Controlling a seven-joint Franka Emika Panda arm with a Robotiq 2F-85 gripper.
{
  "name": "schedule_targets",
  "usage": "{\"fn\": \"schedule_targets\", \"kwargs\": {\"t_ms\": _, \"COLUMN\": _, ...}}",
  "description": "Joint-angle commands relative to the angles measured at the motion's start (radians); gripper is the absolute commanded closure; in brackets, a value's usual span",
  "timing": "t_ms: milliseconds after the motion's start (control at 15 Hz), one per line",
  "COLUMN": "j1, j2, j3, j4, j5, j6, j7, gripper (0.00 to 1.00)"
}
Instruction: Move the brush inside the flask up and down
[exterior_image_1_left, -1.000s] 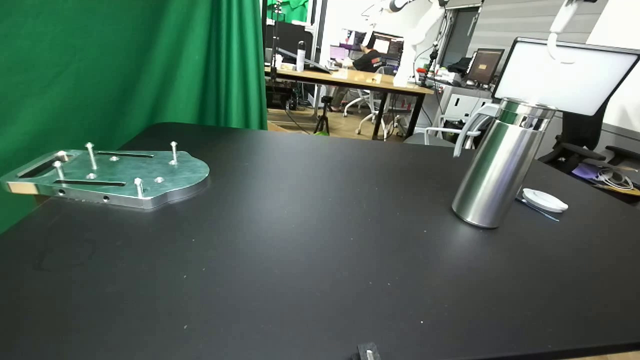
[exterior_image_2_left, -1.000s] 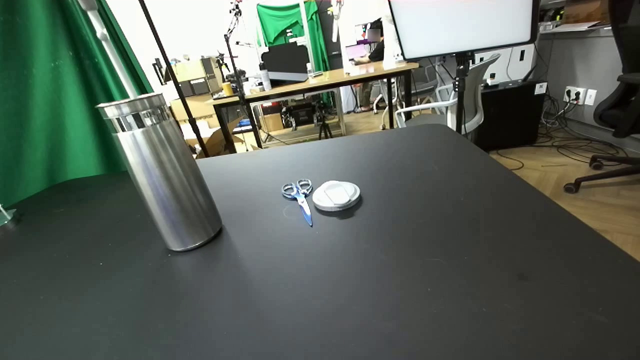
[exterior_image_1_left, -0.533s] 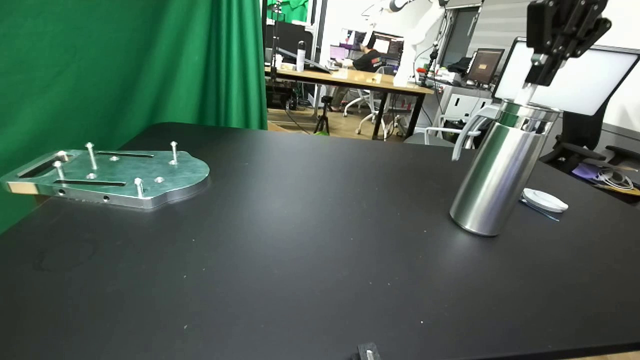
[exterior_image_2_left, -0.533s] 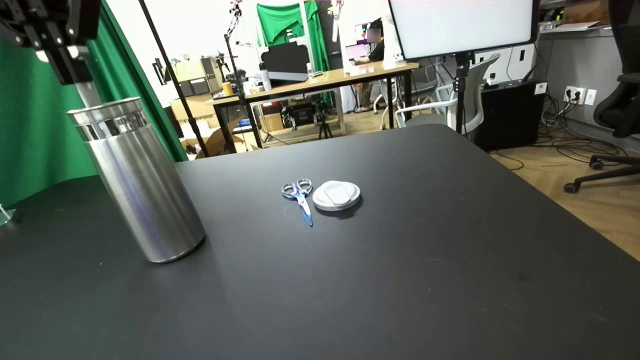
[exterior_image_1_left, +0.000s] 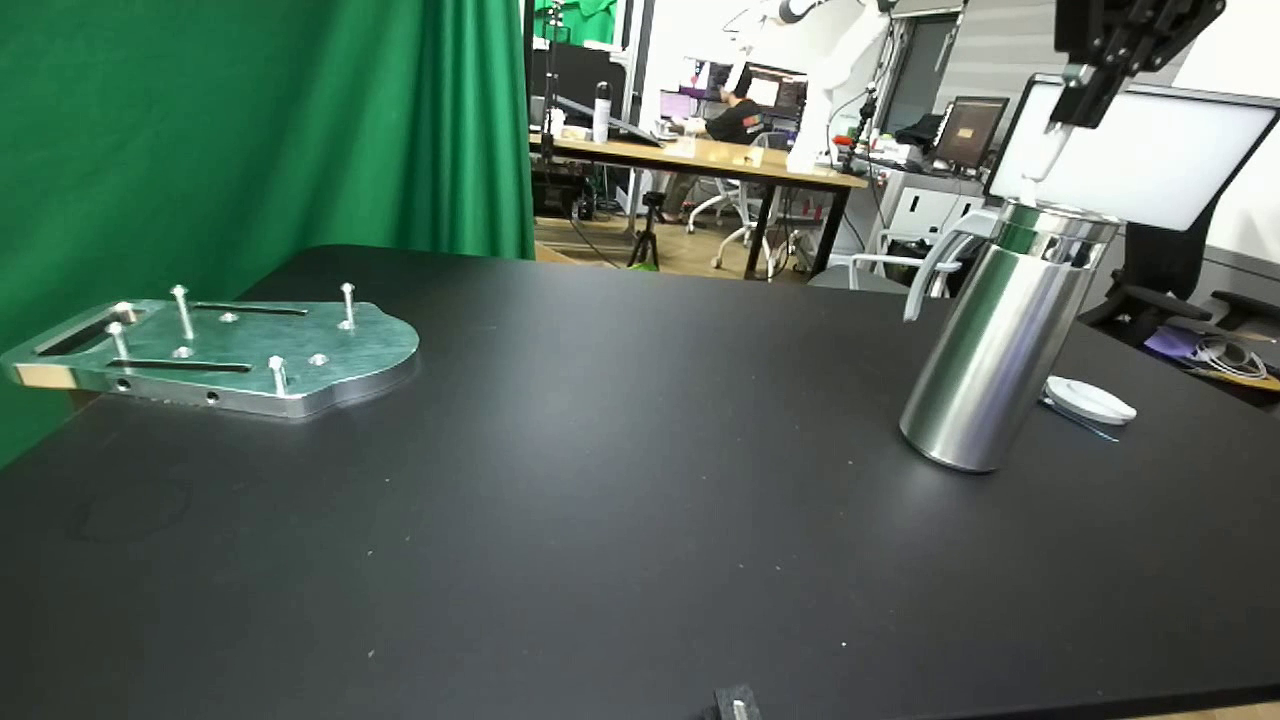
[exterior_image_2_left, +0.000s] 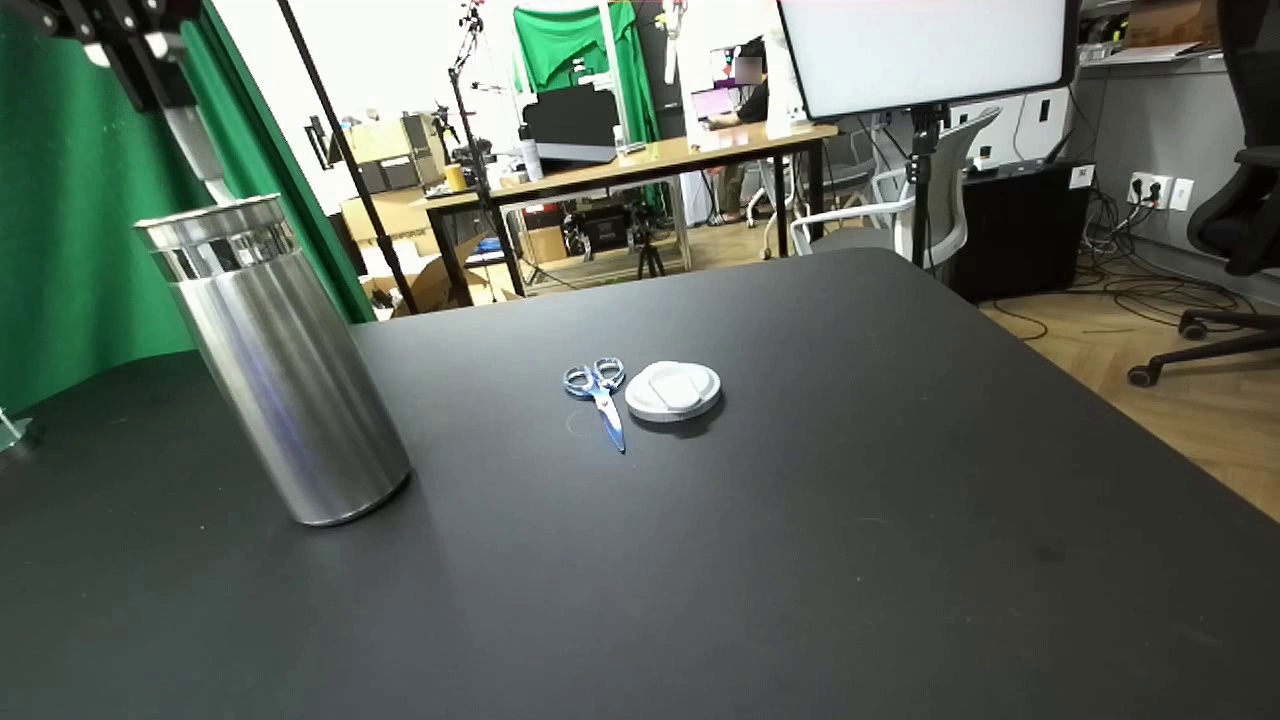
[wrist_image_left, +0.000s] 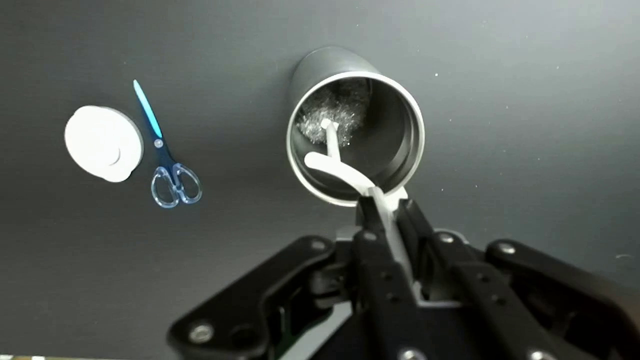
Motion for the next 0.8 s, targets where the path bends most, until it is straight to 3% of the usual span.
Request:
{"fn": "schedule_targets", "kwargs": {"t_ms": 0, "j1": -0.011, "j2": -0.078, "j3": -0.023, "j4": 0.069, "j5": -0.002, "j6": -0.076, "j7": -0.009, "gripper": 0.96}}
{"fn": "schedule_targets", "kwargs": {"t_ms": 333, "j1": -0.011, "j2": -0.128, "j3": -0.042, "j4": 0.09, "j5": 0.005, "j6": -0.092, "j7": -0.008, "gripper": 0.96}}
{"fn": "schedule_targets", "kwargs": {"t_ms": 733, "j1": 0.001, "j2": -0.06, "j3": -0.013, "j4": -0.038, "j5": -0.01, "j6": -0.002, "j7": 0.021, "gripper": 0.96}}
